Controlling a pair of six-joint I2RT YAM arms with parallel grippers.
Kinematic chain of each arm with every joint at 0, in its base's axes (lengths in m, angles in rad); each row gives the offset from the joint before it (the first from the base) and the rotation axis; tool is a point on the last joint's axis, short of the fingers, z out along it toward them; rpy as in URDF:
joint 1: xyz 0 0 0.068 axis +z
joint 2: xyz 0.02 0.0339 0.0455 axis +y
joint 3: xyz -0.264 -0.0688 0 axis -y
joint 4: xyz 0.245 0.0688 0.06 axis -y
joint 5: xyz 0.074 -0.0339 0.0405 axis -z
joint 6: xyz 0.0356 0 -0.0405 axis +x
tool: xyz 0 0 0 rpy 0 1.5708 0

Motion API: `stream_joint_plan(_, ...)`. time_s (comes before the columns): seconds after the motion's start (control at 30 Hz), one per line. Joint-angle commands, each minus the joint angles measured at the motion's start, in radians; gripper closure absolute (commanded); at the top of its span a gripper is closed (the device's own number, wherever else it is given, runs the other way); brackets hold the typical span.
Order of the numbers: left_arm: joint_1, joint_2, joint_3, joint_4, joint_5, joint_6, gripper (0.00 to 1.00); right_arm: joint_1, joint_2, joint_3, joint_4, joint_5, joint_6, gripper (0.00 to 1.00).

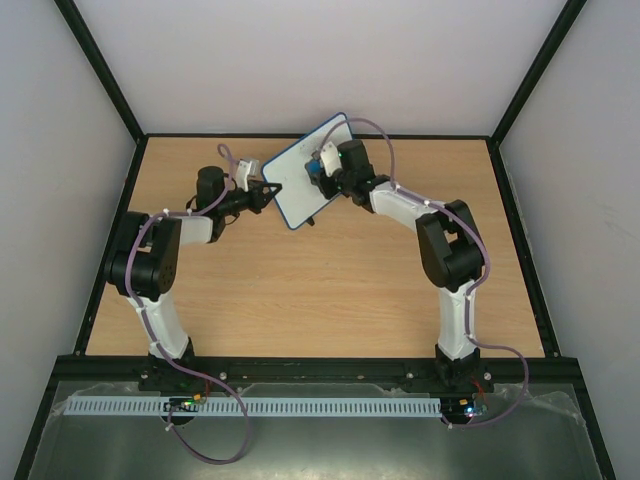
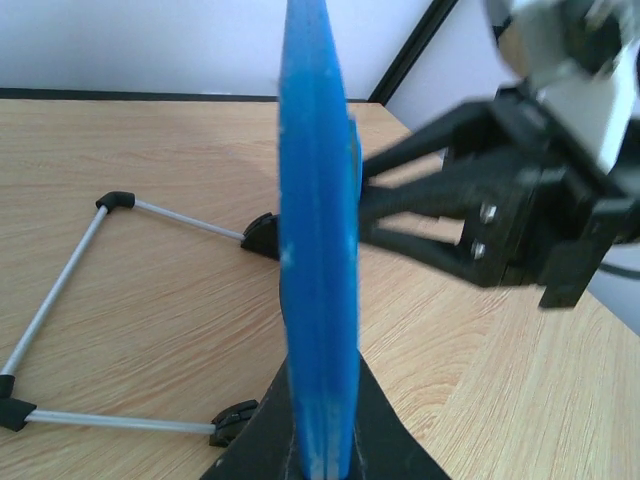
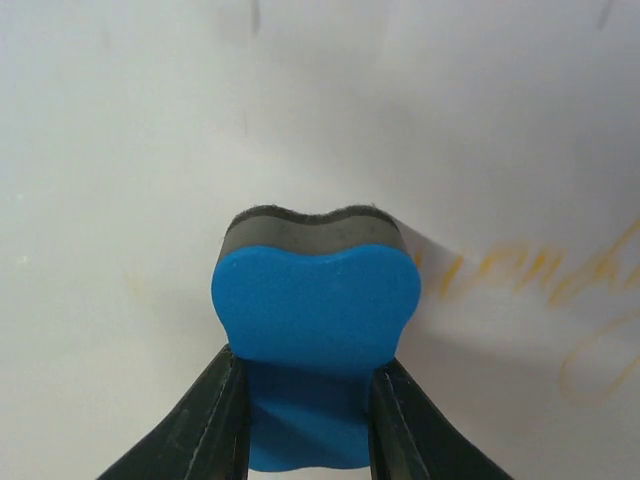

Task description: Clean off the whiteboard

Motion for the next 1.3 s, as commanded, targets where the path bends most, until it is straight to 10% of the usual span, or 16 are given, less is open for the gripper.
stream_joint_plan(0.0,-0.037,0.051,-0.017,-0.154,0.111,0.012,0.97,0.01,0.028,-0.142,0.007,-0.009,-0.017,0.98)
stream_joint_plan(0.7,-0.039,0.056,-0.023,-0.153,0.116,0.014,0.97,0.001,0.024,0.209,-0.119,0.027,-0.021,0.98)
stream_joint_plan(1.27,-0.039,0.055,-0.02,-0.155,0.116,0.012,0.97,0.079,0.008,-0.107,-0.04,-0.045,-0.008,0.98)
